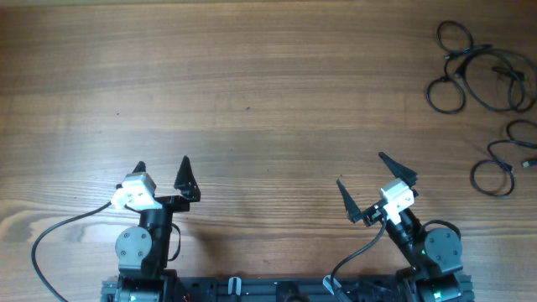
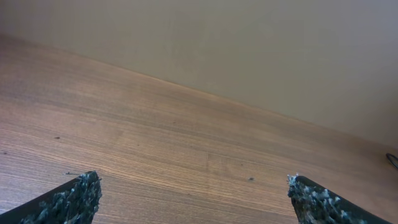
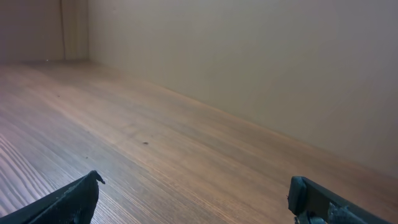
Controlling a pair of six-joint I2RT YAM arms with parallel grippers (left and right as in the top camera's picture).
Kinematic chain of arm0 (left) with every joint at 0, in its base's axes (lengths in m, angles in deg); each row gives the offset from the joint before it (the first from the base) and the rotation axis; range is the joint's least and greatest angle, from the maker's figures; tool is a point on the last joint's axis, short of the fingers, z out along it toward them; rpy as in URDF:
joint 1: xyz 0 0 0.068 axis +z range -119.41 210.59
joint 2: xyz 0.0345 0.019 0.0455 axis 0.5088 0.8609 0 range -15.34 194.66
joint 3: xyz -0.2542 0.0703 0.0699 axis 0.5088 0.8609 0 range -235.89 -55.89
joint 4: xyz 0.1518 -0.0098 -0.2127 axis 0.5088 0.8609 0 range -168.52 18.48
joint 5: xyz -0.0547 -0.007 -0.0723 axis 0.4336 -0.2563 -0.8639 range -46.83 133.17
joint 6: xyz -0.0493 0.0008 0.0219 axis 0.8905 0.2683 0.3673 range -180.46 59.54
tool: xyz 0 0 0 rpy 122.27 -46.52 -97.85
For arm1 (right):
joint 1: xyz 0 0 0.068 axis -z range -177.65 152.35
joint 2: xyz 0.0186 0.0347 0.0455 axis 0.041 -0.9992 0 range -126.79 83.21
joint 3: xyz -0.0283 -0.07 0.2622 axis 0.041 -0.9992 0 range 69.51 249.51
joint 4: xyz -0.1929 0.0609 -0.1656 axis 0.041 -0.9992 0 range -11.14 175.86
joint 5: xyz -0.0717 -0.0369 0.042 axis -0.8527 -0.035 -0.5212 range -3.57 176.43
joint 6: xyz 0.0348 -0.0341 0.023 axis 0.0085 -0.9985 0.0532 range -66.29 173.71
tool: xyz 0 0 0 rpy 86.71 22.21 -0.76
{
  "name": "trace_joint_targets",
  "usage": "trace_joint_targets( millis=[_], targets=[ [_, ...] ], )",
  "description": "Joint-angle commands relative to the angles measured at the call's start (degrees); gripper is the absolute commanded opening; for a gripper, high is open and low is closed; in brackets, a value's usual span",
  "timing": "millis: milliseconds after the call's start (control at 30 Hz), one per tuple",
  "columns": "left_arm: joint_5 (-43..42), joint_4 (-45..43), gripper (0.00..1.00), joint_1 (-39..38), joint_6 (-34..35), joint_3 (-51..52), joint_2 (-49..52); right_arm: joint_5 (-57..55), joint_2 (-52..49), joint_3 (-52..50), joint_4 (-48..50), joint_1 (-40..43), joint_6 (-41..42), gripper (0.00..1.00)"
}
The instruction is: Untangle cables
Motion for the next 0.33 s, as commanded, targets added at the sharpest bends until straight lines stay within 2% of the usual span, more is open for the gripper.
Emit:
trace_joint_targets(
  millis=[0, 300],
  targets=[
    [-0.48, 0.07, 1.0, -0.24, -1.18, 0.26, -0.44, 0.22, 0.52, -0.07, 0.17, 0.2, 1.05, 1.0],
    [-0.48, 0.07, 1.0, -0.24, -1.18, 0.26, -0.44, 0.22, 0.52, -0.07, 0.17, 0.2, 1.03, 1.0]
  ],
)
